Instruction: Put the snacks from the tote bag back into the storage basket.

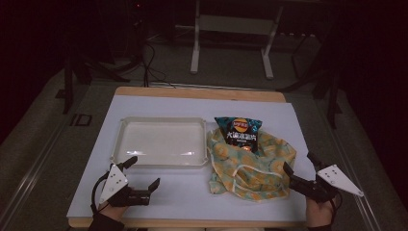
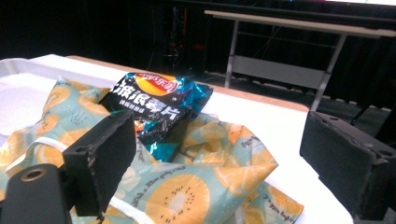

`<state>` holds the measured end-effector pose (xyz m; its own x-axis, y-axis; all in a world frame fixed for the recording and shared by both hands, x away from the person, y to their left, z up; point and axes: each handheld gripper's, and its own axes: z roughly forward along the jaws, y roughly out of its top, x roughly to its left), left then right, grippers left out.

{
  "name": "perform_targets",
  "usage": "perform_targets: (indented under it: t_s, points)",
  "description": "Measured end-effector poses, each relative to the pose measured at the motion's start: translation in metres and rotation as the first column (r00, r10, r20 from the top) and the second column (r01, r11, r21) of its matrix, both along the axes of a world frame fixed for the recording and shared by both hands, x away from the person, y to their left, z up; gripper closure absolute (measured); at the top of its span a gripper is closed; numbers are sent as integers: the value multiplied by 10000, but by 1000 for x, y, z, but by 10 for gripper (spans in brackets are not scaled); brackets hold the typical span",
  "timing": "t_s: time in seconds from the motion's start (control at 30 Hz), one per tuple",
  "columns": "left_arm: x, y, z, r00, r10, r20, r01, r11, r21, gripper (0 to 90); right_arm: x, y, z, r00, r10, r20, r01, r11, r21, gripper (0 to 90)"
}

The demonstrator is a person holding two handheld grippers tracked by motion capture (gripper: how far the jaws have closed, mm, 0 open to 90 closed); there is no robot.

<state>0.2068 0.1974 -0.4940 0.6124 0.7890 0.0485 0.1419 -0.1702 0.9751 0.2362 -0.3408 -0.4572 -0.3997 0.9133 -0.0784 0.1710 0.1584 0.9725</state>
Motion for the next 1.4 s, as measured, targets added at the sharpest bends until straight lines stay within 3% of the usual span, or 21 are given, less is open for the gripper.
perform_targets:
  t_s: [0.1,0.23,0.37,0.73,0.77,0.8,0.9,0.97,1.13,1.23,1.4]
  points:
    - [0,-1,0,9999,-103,-18,103,9998,141,4,0,-1,0,9997,144,-188,-144,9999,-23,105]
    - [-3,1,0,9999,-133,-39,134,9995,274,4,-3,-5,4,9987,363,-365,-346,9983,464,105]
    - [-6,2,0,9999,-140,-84,142,9993,339,4,-5,-3,4,9982,340,-494,-338,9994,46,105]
    - [-17,1,3,9999,14,-121,-12,9998,175,4,-2,3,15,9976,529,-458,-524,9986,119,104]
    - [-17,1,2,9998,15,-196,-11,9998,200,4,-1,5,20,9940,973,-494,-968,9952,137,105]
    - [-17,1,2,9998,15,-196,-11,9998,200,4,-1,5,20,9940,973,-494,-968,9952,137,105]
    - [-17,0,2,9997,-139,-187,144,9995,268,4,3,11,28,9925,1079,-576,-1090,9939,-164,105]
    - [-17,-1,1,9997,-152,-180,157,9995,285,4,5,13,33,9887,1402,-526,-1405,9901,-17,105]
    - [-14,0,0,9997,-72,-248,79,9995,315,4,11,21,44,9886,1487,-230,-1489,9888,-92,105]
    - [-13,0,0,9997,-31,-222,38,9995,298,4,19,25,52,9864,1635,-167,-1635,9865,-8,106]
    - [-11,0,-1,9998,-37,-201,44,9992,385,4,40,34,68,9843,1766,-15,-1766,9840,-254,121]
